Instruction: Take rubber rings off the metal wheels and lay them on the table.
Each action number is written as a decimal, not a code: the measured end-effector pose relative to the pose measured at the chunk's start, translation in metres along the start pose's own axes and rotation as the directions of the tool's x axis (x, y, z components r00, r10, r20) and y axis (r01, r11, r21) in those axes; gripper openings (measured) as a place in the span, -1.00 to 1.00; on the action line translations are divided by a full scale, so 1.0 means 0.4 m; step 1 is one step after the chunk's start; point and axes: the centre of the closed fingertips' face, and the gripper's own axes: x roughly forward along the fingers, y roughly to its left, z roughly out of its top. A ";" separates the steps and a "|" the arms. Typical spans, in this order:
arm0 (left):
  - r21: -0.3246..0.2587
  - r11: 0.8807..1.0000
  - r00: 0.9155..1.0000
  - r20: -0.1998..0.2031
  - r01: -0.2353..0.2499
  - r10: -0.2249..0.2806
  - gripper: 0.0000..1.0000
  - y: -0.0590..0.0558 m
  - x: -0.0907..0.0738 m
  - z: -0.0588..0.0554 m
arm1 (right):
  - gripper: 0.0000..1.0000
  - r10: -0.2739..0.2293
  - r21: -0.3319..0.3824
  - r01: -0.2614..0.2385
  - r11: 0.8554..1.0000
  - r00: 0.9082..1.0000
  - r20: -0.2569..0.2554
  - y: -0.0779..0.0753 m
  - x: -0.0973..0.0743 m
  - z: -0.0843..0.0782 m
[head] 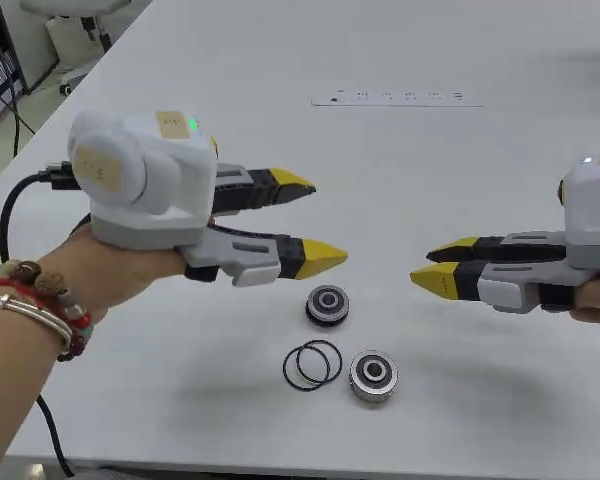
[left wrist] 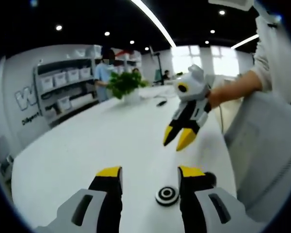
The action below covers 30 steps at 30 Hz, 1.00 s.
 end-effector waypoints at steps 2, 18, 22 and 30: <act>0.003 1.000 1.000 -0.017 0.001 -0.001 -0.09 -0.003 0.011 -0.017 | -0.58 0.001 0.000 -0.001 1.000 1.000 -0.003 0.000 0.001 -0.002; -0.041 0.998 0.993 -0.111 0.045 -0.049 -0.37 -0.038 0.052 -0.112 | -0.59 0.005 -0.002 -0.005 1.000 1.000 -0.024 0.001 0.008 -0.014; -0.029 0.999 0.990 -0.134 0.042 -0.046 -0.48 -0.040 0.058 -0.129 | -0.59 0.005 -0.005 -0.005 1.000 0.999 -0.032 0.001 0.010 -0.018; -0.041 0.998 0.986 -0.158 0.043 -0.049 -0.56 -0.047 0.067 -0.151 | -0.61 0.010 -0.012 -0.010 1.000 0.999 -0.046 0.003 0.013 -0.026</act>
